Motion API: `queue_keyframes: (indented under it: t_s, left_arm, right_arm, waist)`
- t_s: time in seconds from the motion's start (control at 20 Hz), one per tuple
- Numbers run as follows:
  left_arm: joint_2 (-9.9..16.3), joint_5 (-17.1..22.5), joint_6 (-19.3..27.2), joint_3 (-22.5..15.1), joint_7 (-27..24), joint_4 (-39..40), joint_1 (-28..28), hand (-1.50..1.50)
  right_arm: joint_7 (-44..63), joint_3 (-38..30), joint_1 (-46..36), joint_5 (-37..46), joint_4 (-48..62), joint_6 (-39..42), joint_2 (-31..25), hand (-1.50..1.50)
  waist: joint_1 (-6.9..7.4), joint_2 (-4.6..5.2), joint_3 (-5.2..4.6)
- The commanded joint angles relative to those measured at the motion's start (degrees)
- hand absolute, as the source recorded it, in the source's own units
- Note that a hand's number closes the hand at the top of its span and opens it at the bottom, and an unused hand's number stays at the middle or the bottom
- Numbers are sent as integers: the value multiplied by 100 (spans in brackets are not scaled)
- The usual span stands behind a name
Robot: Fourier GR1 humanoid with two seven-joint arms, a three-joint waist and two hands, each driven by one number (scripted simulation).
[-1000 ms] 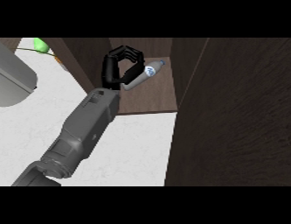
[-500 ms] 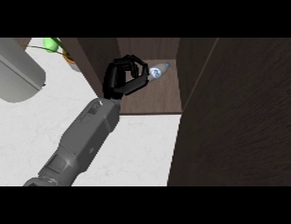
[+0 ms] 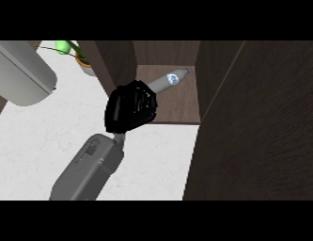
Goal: Pick up the bottled water, place it into the cabinet and close the cabinet
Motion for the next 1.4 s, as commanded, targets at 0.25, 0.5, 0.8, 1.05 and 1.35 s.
queue_keyframes:
  t_s: [0.25, 0.5, 0.8, 1.05, 1.35]
  left_arm:
    - [594, -72, 276, -695, 387, -3097, 2664, 150]
    - [1070, 54, 21, -751, 328, -3798, 3628, 150]
    - [1510, -139, 156, -925, 293, -5135, 4681, 150]
    - [1966, 64, -25, -683, 292, -5843, 5418, 150]
    - [2564, 580, -696, -119, -115, -6386, 6483, 150]
  right_arm:
    - [651, 91, -69, 157, -720, 344, -525, 150]
    - [899, 906, -533, -16, -776, 849, -484, 150]
    - [1441, 1230, -1196, 52, -659, 931, 116, 150]
    - [1923, 1179, -1895, 255, -157, 733, 820, 150]
    - [2548, 827, -2988, 493, 620, 653, 1681, 150]
  waist:
    - [13, 24, -2]
    - [41, 18, -11]
    - [40, 28, -17]
    - [43, 40, -21]
    - [90, 50, -24]
